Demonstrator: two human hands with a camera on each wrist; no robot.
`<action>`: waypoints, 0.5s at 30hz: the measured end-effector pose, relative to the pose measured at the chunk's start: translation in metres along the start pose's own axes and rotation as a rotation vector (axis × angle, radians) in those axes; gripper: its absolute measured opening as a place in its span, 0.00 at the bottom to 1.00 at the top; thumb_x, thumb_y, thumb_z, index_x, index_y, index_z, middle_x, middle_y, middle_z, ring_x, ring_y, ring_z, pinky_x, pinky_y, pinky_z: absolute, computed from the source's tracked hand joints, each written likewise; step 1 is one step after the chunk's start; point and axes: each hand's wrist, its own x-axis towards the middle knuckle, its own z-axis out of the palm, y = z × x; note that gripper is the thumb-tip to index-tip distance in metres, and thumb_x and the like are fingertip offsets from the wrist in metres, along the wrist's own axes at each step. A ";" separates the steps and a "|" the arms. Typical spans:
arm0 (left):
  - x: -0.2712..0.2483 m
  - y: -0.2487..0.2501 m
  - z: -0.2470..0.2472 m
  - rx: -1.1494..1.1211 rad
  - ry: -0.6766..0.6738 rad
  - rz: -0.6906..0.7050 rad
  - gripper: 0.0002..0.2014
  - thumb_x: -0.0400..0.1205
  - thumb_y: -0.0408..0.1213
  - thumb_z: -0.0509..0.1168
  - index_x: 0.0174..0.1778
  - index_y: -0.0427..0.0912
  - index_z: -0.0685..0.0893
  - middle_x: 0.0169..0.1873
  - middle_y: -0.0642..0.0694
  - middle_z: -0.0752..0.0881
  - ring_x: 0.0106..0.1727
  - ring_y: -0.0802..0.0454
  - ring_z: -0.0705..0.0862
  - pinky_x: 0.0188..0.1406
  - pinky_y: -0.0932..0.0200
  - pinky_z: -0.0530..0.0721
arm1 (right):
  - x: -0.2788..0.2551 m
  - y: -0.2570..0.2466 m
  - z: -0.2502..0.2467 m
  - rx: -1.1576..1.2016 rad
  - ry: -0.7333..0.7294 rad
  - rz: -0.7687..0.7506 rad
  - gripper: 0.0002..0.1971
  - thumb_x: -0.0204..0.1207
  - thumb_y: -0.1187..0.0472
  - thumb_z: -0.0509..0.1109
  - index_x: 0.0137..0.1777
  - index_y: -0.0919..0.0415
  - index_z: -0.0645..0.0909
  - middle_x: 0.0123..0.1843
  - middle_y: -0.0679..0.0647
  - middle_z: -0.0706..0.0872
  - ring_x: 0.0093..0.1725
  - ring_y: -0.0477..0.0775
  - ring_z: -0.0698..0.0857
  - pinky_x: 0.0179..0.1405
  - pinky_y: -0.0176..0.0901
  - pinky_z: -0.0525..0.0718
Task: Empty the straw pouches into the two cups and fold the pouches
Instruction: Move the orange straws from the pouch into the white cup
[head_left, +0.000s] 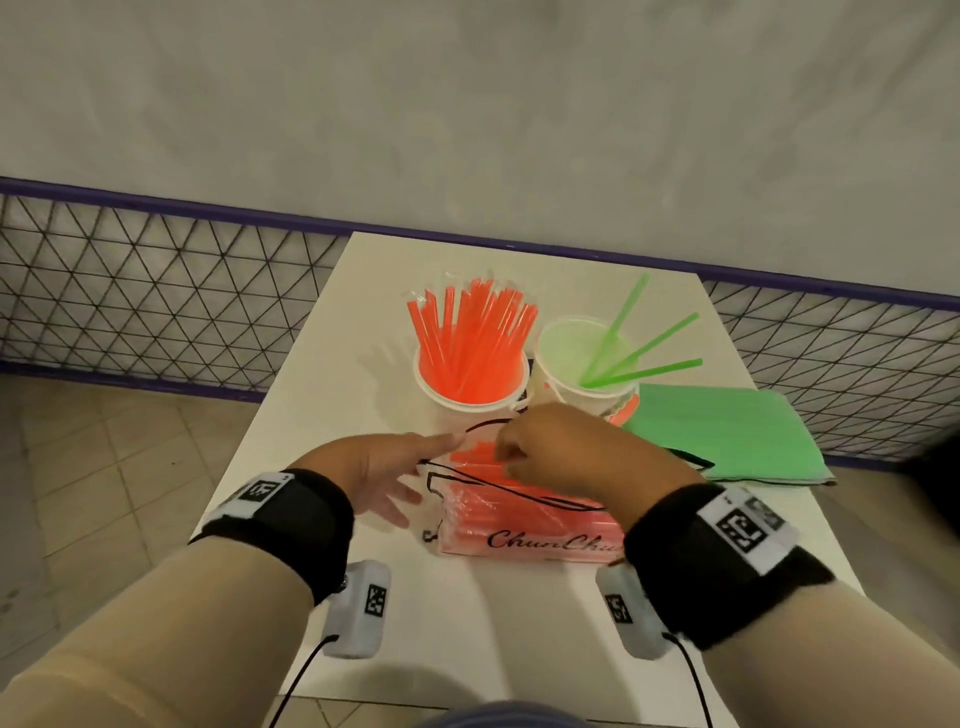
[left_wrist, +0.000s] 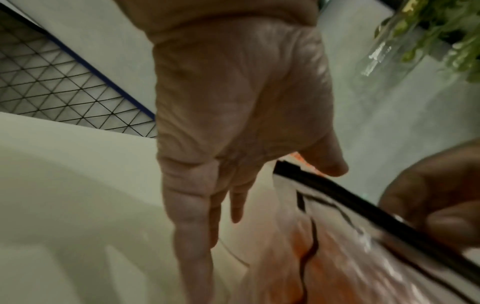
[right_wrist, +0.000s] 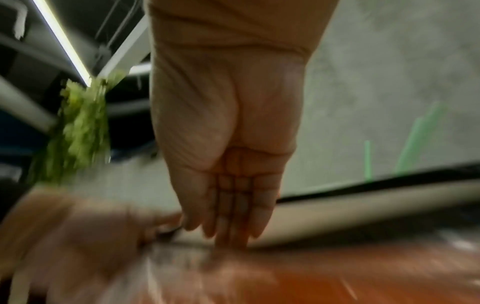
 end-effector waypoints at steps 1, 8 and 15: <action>0.001 -0.002 0.004 -0.005 -0.038 0.007 0.36 0.74 0.62 0.71 0.76 0.50 0.74 0.75 0.43 0.70 0.73 0.35 0.74 0.62 0.37 0.83 | 0.003 0.003 0.013 -0.050 0.002 0.031 0.12 0.77 0.55 0.71 0.58 0.58 0.84 0.53 0.53 0.86 0.52 0.55 0.84 0.47 0.44 0.78; 0.007 0.002 0.034 -0.035 0.018 0.087 0.12 0.82 0.33 0.63 0.60 0.39 0.84 0.48 0.39 0.90 0.49 0.43 0.88 0.59 0.36 0.85 | 0.011 0.009 0.057 0.022 0.039 0.089 0.23 0.75 0.42 0.68 0.62 0.57 0.76 0.56 0.54 0.79 0.55 0.57 0.80 0.55 0.49 0.78; 0.007 0.010 0.036 -0.035 0.097 0.085 0.13 0.82 0.24 0.56 0.55 0.35 0.84 0.43 0.36 0.89 0.43 0.39 0.87 0.49 0.44 0.88 | 0.016 0.013 0.065 0.012 0.147 -0.008 0.12 0.75 0.57 0.71 0.55 0.60 0.78 0.54 0.58 0.81 0.54 0.59 0.81 0.55 0.50 0.80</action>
